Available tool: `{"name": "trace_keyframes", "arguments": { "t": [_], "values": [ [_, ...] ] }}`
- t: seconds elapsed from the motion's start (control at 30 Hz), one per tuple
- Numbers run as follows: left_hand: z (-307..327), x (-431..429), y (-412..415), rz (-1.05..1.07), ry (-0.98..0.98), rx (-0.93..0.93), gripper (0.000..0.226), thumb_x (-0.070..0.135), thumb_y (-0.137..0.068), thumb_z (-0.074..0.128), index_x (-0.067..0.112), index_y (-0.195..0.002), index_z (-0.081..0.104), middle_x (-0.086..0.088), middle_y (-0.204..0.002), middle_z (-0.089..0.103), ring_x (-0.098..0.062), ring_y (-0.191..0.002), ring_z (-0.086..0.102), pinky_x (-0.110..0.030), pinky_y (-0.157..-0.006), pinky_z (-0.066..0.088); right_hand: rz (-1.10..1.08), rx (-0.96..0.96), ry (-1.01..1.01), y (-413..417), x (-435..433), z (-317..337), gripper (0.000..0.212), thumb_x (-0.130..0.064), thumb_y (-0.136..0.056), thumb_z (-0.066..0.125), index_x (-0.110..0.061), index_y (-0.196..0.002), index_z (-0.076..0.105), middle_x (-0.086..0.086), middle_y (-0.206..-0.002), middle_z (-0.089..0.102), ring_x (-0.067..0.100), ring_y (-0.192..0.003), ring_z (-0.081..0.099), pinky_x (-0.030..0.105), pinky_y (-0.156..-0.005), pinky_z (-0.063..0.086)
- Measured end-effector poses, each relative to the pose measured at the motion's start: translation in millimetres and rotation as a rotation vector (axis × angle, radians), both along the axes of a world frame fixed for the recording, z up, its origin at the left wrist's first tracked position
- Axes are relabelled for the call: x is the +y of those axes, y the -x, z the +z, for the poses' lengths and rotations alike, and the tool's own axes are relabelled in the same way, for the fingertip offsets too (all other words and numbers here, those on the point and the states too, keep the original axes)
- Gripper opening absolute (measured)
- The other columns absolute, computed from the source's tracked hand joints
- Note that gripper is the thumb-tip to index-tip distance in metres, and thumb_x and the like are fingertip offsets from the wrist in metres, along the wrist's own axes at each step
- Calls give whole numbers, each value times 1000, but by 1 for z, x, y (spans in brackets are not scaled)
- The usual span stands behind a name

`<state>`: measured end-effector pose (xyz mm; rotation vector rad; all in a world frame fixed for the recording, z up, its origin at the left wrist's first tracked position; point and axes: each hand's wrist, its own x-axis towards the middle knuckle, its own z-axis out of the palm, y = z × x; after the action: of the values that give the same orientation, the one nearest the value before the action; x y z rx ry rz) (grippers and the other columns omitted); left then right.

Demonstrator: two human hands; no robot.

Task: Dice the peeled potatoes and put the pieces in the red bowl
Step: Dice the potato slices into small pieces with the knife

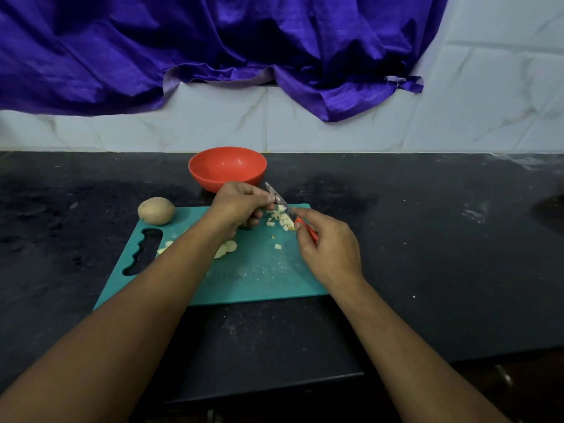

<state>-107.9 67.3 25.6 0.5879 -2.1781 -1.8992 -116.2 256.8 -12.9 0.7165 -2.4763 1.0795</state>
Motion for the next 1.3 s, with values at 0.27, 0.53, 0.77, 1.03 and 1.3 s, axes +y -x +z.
{"name": "trace_keyframes", "arguments": {
  "t": [0.27,0.53,0.77,1.03,1.3],
  "values": [
    [-3,3,2,-66,156,-35,31,39,-88,80,8,-88,78,-16,-75,69,-15,-50,50,-25,-45,41,-47,-19,-42,2,1,1,31,-32,-100,57,-34,-130,67,-13,-103,74,7,-88,67,32,-74,57],
    [-2,10,1,-78,22,-90,18,13,-87,81,-1,-97,77,-4,-58,66,-6,-42,51,-18,-42,46,-18,-12,-50,2,2,1,30,-31,-100,58,-38,-128,67,-14,-92,71,5,-78,63,27,-67,51],
    [-6,5,-3,-53,178,-69,3,4,-89,77,6,-88,78,-4,-57,66,-8,-47,56,-20,-46,50,-64,-40,1,5,2,1,28,-31,-101,57,-34,-127,68,-13,-95,73,6,-80,65,33,-70,57],
    [-2,12,-3,-83,492,18,16,10,-83,84,18,-95,75,1,-81,74,-10,-60,67,-25,-52,54,-87,-53,10,5,2,1,28,-30,-101,57,-35,-127,67,-14,-95,73,6,-80,66,32,-71,57],
    [11,-35,-49,-16,641,53,9,19,-89,79,27,-92,78,10,-85,74,-6,-83,69,-25,-77,56,-27,-15,-28,3,0,1,27,-31,-101,57,-32,-125,69,-10,-95,73,9,-81,66,31,-68,54]
  ]
}}
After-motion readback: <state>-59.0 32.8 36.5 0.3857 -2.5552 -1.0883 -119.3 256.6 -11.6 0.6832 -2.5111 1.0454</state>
